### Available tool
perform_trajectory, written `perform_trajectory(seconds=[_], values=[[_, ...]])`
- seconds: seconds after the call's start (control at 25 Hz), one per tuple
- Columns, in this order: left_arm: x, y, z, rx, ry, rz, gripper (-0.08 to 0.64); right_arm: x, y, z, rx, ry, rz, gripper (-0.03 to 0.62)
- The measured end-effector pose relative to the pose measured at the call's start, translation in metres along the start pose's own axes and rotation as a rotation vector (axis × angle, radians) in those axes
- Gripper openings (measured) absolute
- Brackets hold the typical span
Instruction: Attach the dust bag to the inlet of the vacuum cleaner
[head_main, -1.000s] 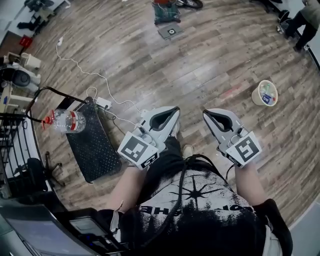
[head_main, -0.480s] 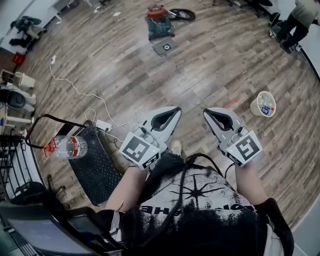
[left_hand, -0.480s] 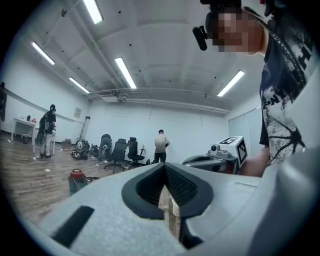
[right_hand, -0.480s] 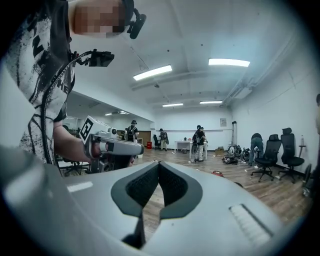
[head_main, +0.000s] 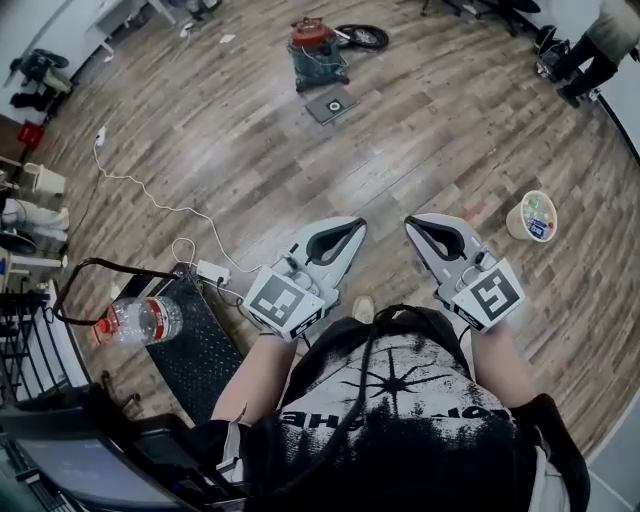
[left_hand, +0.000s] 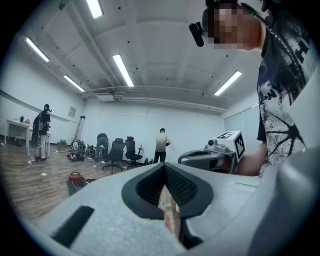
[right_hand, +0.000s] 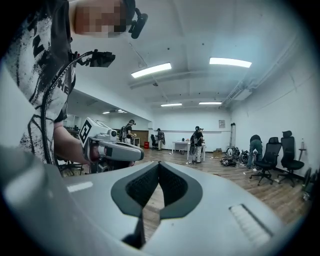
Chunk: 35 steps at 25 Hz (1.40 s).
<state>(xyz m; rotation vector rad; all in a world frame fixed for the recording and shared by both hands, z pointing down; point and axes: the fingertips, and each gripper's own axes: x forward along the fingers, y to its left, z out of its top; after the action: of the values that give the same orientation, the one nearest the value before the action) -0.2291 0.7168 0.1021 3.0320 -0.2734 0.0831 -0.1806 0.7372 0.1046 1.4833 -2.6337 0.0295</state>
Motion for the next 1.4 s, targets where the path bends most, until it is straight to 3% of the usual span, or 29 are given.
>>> perform_trajectory(seconds=[0.32,0.52,0.76,0.84,1.16,1.4], values=[[0.021,0.017,-0.009,-0.008,0.029,-0.016,0.000,0.016,-0.025,-0.006,0.012,0.004,0.001,0.008],[0.047,0.037,0.000,0.069,-0.012,0.018,0.000,0.033,-0.059,-0.012,-0.004,0.003,0.036,0.008],[0.102,0.083,0.001,0.019,0.032,0.084,0.000,0.063,-0.126,-0.005,-0.053,-0.002,0.110,0.008],[0.127,0.099,0.006,0.010,0.033,0.105,0.000,0.071,-0.152,0.007,-0.081,-0.049,0.143,0.008],[0.223,0.143,0.037,0.051,-0.006,0.153,0.000,0.078,-0.247,0.018,-0.111,-0.095,0.221,0.008],[0.256,0.162,0.040,0.049,0.012,0.188,0.000,0.082,-0.293,0.011,-0.095,-0.047,0.232,0.008]])
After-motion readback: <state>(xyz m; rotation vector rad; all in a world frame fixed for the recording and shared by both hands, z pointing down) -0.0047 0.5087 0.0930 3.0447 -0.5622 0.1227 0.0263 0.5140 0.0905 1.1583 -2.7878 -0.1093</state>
